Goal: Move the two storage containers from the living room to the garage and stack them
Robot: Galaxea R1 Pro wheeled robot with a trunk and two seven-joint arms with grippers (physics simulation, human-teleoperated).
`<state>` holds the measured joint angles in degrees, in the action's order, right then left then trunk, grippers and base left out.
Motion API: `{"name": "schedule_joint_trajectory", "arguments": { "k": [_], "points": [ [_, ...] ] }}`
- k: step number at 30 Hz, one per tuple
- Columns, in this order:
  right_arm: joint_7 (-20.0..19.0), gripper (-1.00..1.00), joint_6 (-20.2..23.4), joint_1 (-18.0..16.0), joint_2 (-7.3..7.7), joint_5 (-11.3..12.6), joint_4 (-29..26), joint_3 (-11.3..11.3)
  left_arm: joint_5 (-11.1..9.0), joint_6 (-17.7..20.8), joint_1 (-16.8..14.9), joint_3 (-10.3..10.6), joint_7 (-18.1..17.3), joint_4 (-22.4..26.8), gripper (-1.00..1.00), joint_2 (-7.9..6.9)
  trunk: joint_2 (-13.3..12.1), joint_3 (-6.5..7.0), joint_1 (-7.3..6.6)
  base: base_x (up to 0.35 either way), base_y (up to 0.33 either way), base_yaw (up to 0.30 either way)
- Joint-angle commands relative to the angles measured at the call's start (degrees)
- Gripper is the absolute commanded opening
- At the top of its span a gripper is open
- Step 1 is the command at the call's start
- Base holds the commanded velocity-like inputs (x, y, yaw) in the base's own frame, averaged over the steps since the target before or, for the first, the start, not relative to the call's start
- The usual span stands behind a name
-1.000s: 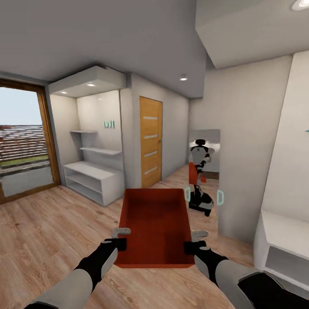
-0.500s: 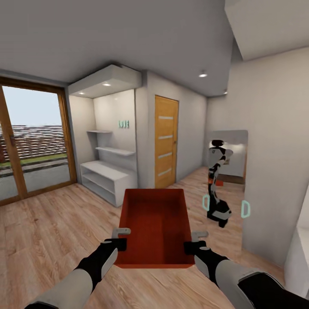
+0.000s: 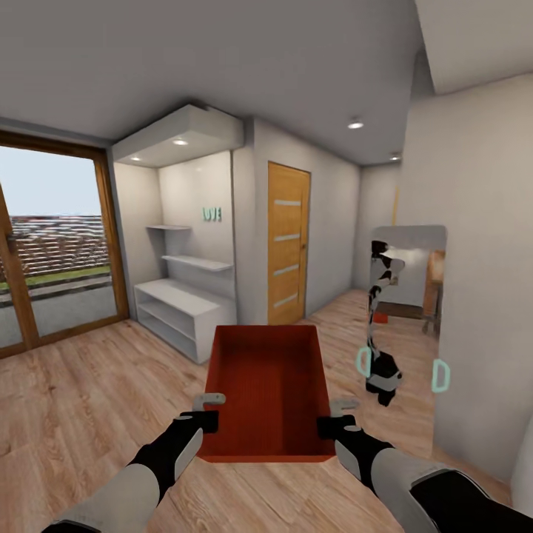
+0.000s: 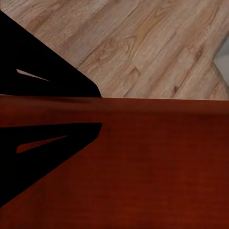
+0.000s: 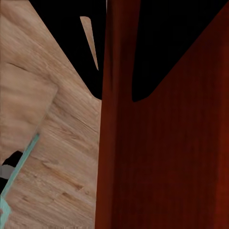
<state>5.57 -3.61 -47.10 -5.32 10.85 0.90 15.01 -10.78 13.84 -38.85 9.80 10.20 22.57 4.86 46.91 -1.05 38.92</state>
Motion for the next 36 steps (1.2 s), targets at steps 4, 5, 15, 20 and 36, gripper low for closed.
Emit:
{"name": "schedule_joint_trajectory", "arguments": {
  "k": [4, 5, 15, 20, 36],
  "points": [
    [-0.36, -1.00, -0.25, -0.01, 0.03, 0.31, 0.16, -0.70, -0.38, -1.27, -0.09, -4.26, 0.73, 0.37, -1.00, -0.12, 0.08, -0.10, 0.05, 0.322, 0.000, 0.000],
    [-0.33, -1.00, -0.22, -0.01, 0.03, 0.31, 0.16, -0.69, -0.38, -1.27, -0.09, -4.26, 0.73, 0.37, -1.00, -0.12, 0.08, -0.10, 0.05, 0.322, 0.000, 0.000],
    [-0.05, -1.00, -0.07, -0.01, -0.30, 0.31, 0.16, -0.76, -0.38, -1.27, -0.09, -4.26, 0.75, 0.37, -1.00, -0.19, 0.08, -0.10, 0.05, 0.322, 0.000, 0.000],
    [-0.16, -1.00, -0.19, -0.01, -0.25, 0.31, 0.16, -0.77, -0.38, -1.27, -0.09, -4.26, 0.73, 0.37, -1.00, -0.20, 0.08, -0.10, 0.05, 0.322, 0.000, 0.000],
    [-0.24, -1.00, -0.45, -0.01, -0.38, 0.31, 0.16, -0.77, -0.38, -1.27, -0.09, -4.26, 0.73, 0.37, -1.00, -0.20, 0.08, -0.10, 0.05, 0.322, 0.000, 0.000]
  ]
}}
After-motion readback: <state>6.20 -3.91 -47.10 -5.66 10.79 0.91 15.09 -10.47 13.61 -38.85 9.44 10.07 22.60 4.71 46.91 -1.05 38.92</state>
